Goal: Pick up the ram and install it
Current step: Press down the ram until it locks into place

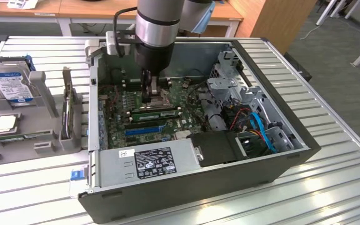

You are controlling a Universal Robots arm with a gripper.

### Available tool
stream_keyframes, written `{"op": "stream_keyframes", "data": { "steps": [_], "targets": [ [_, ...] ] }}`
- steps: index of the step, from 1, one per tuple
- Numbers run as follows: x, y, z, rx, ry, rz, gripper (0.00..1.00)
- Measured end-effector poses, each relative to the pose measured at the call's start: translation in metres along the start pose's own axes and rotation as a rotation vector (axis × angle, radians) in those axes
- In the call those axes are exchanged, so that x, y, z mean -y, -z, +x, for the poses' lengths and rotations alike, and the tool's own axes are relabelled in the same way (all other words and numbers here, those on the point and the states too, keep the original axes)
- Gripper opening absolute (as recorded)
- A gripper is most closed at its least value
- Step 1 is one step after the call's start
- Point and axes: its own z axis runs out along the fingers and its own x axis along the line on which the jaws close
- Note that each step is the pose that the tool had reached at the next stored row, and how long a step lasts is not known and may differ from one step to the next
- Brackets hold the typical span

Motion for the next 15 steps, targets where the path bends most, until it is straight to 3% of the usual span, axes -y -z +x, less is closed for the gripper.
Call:
{"op": "stream_keyframes", "data": {
  "steps": [15],
  "targets": [
    [-0.0018,0.0275,-0.001,-0.0002,0.000,0.0000,0.10]
  ]
}}
